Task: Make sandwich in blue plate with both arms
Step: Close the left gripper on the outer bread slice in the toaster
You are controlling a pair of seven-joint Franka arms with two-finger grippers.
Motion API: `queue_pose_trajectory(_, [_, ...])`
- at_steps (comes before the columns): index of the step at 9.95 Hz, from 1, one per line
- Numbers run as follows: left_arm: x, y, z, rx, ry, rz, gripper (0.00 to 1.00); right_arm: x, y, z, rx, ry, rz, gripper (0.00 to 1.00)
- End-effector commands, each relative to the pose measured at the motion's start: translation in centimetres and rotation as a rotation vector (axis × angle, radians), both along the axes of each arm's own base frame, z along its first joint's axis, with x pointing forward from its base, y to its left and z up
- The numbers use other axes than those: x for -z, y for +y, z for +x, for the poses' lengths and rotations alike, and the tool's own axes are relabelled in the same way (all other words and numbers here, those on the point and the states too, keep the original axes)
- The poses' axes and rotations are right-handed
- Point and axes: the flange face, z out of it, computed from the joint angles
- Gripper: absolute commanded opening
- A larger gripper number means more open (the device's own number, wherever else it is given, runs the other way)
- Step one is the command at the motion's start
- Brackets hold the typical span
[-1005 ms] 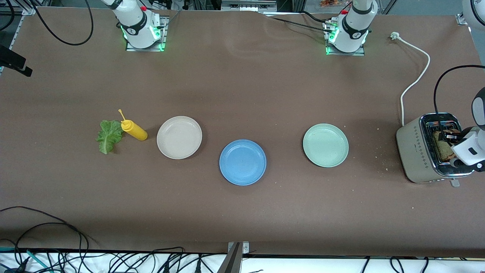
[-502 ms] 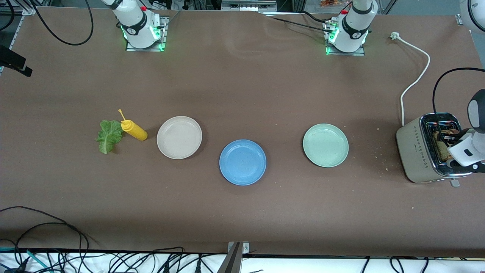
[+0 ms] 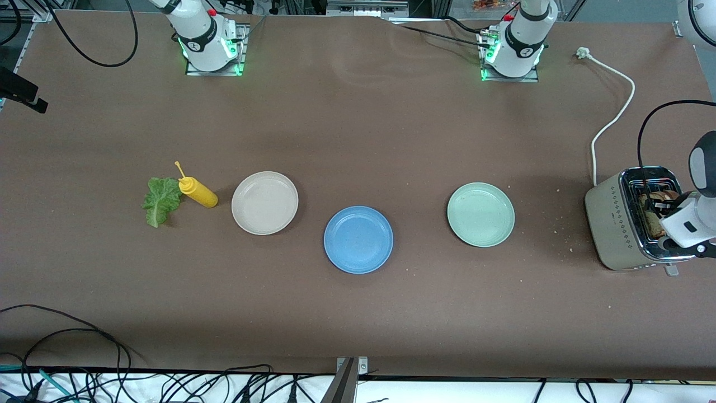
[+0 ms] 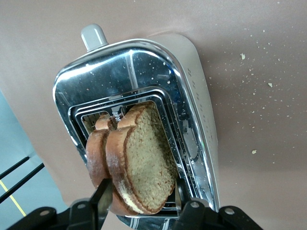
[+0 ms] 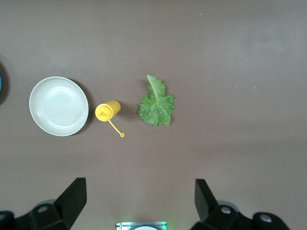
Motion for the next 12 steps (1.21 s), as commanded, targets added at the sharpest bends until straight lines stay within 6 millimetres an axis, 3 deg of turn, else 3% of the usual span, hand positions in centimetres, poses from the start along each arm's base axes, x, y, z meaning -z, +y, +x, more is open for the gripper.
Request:
queue_pose_trajectory(1, [0.1, 0.3, 0.4, 0.015, 0.008, 0.034, 0.6, -0.7, 0.0, -0.2, -0.004, -0.009, 0.007, 1.0])
queue_pose_trajectory(3, [0.5, 0.1, 0.5, 0.015, 0.013, 0.032, 0.54, -0.7, 0.0, -0.2, -0.004, -0.009, 0.007, 1.0])
queue_pose_trajectory(5, [0.6, 0.3, 0.5, 0.014, 0.016, 0.034, 0.37, -0.7, 0.0, -0.2, -0.004, -0.009, 0.007, 1.0])
queue_pose_trajectory(7, [0.8, 0.8, 0.4, 0.017, 0.023, 0.032, 0.26, -0.7, 0.0, -0.2, -0.004, -0.009, 0.007, 1.0])
queue_pose_trajectory(9, [0.8, 1.3, 0.2, 0.009, 0.023, 0.032, 0.0, -0.7, 0.0, -0.2, -0.004, -0.009, 0.007, 1.0])
queue_pose_trajectory(12, [0.7, 1.3, 0.3, 0.009, 0.021, 0.036, 0.0, -0.7, 0.0, -0.2, -0.004, -0.011, 0.006, 1.0])
